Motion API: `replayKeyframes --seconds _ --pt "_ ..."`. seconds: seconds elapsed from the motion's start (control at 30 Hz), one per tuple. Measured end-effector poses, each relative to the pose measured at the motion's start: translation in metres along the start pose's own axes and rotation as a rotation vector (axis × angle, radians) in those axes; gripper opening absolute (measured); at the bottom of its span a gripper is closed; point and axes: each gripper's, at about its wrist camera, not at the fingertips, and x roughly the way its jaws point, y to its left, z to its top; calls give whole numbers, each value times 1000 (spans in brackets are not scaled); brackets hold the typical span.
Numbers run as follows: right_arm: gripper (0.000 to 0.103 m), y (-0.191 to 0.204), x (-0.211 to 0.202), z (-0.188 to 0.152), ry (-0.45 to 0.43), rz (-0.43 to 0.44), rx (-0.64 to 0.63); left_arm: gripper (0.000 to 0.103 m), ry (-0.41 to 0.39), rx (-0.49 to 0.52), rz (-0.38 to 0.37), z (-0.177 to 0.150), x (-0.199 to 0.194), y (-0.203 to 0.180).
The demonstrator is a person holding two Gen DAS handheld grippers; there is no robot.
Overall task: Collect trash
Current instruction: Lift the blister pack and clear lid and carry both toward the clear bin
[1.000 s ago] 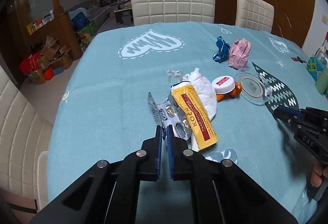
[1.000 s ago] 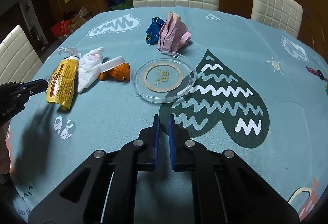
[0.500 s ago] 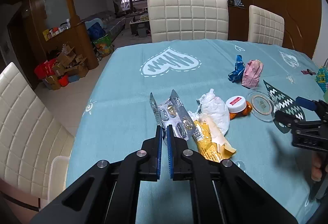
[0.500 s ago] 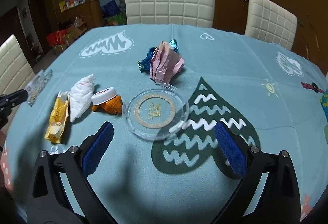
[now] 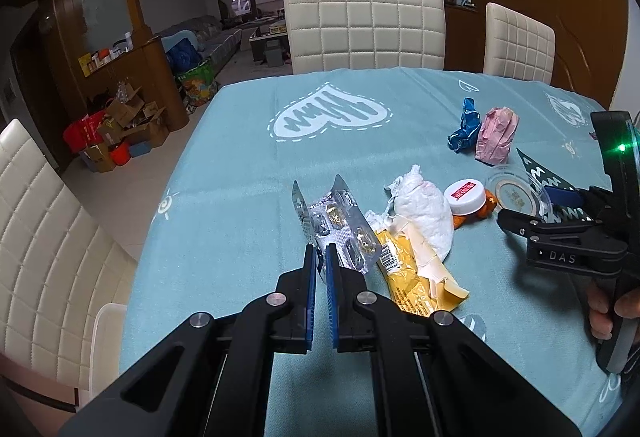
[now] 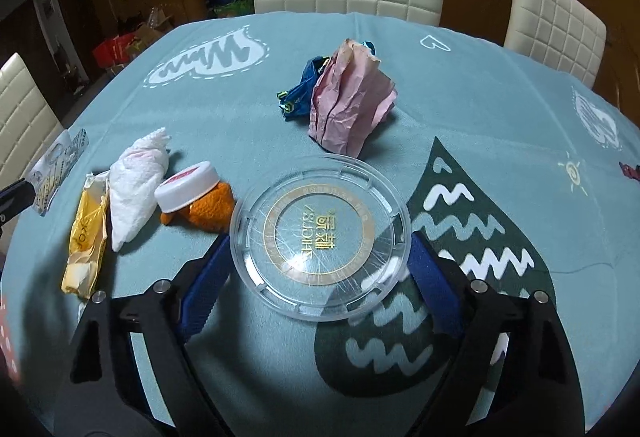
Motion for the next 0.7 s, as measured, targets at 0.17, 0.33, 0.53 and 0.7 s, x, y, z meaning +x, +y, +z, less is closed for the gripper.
replayKeyframes --seconds 0.17,0.33,0.53,0.7 --pt "86 6 -25 -14 -20 14 -14 5 -12 17 -7 -2 -9 -4" --pt "86 17 -54 -20 -54 27 -45 6 -38 28 -11 -5 -28 -5" --pt "86 38 -89 -22 -105 39 -91 6 -84 24 -2 -7 -58 3" --pt "86 60 -114 -21 -143 43 -138 6 -112 8 8 -13 -78 17"
